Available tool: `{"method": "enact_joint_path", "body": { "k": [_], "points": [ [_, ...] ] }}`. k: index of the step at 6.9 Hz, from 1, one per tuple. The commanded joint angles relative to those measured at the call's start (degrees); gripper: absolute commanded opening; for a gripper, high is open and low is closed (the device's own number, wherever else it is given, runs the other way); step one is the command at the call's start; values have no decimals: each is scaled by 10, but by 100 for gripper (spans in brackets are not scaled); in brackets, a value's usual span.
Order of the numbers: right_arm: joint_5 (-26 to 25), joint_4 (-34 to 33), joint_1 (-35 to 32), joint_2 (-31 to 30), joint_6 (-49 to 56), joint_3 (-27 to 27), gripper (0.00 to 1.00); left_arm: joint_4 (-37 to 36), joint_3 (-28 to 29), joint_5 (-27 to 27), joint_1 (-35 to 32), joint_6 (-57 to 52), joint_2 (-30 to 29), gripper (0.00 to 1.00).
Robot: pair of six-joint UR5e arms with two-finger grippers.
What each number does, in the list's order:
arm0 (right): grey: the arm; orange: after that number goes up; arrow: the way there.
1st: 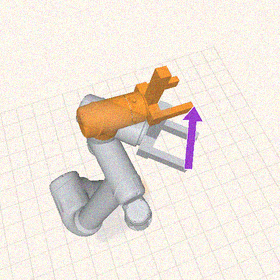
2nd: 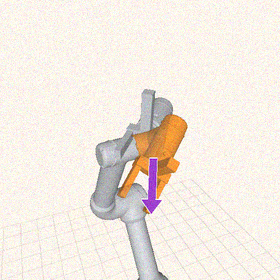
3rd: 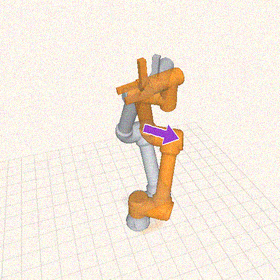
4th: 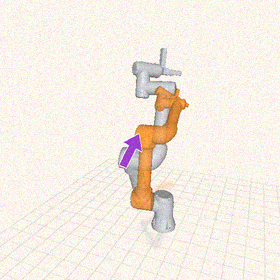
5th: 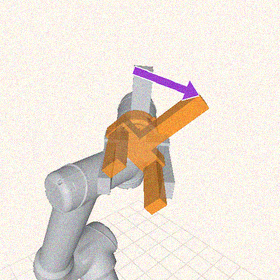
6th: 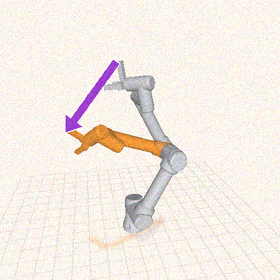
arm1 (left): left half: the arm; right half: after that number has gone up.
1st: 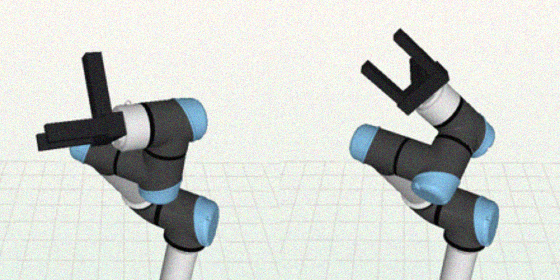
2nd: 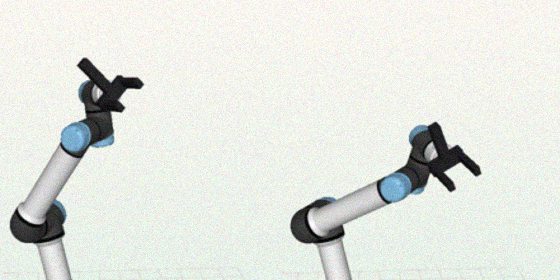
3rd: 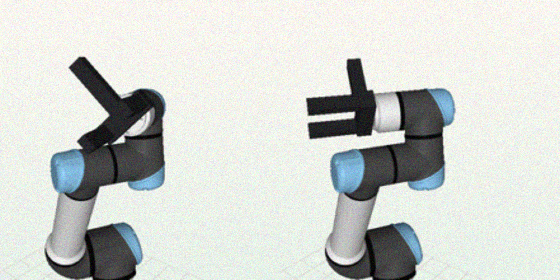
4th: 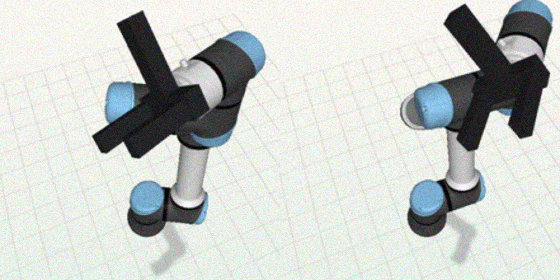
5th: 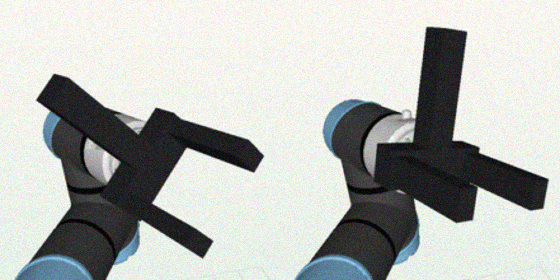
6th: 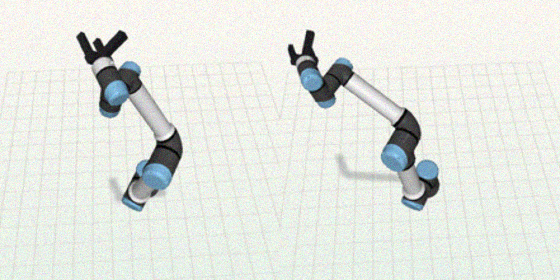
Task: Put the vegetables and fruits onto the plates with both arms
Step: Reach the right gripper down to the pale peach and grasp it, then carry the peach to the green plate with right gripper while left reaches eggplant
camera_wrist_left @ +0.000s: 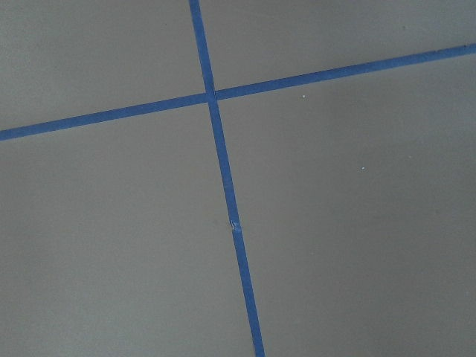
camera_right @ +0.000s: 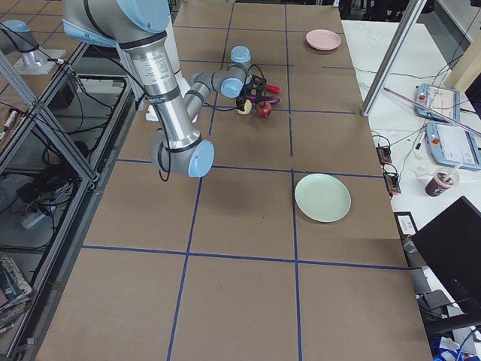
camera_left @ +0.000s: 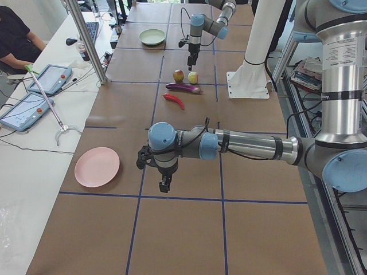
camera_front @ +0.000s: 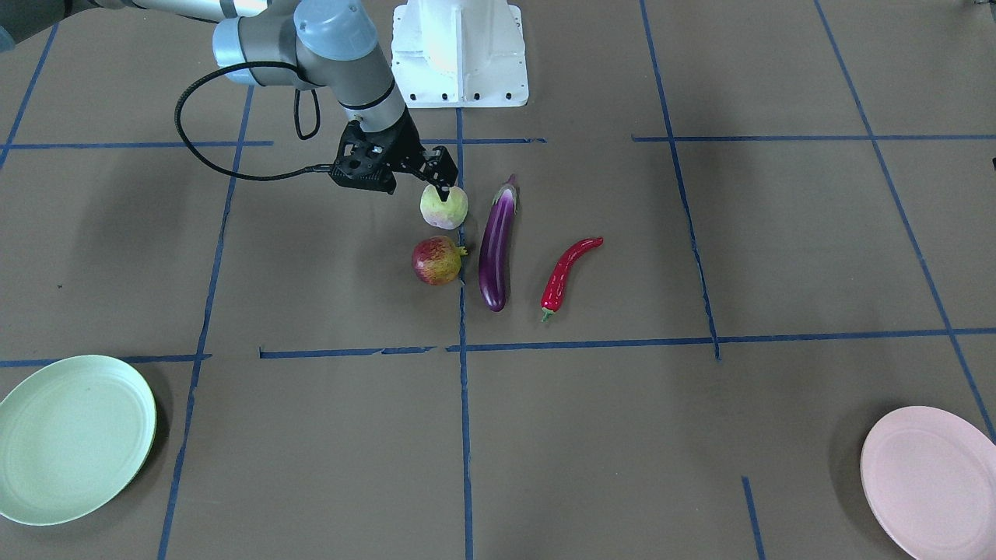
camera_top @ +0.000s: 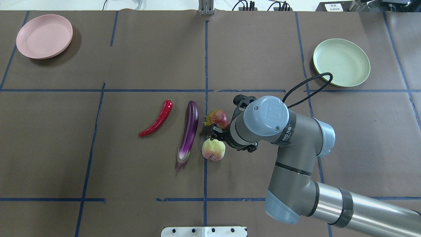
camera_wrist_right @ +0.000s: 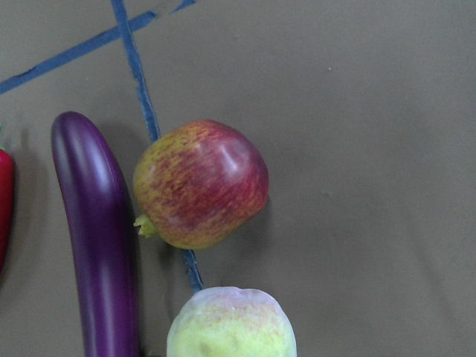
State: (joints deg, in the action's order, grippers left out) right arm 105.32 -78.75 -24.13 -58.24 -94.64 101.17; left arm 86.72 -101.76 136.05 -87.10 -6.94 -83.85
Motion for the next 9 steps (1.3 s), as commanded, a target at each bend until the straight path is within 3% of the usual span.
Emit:
{"method": "enact_joint_path", "body": {
  "k": [1, 5, 7, 8, 9],
  "points": [
    [-9, 0, 19, 8, -14, -18, 99, 0, 1, 0, 0, 0, 0, 100],
    [-21, 7, 19, 46, -29, -58, 99, 0, 0, 0, 0, -3, 9, 100],
    [-43, 7, 21, 45, -30, -62, 64, 22, 1, 0, 0, 0, 20, 100],
    [-43, 4, 20, 44, -30, -54, 28, 24, 1, 0, 0, 1, 20, 100],
    [-41, 1, 8, 39, -28, -42, 10, 24, 0, 1, 3, 1, 18, 100]
  ]
}}
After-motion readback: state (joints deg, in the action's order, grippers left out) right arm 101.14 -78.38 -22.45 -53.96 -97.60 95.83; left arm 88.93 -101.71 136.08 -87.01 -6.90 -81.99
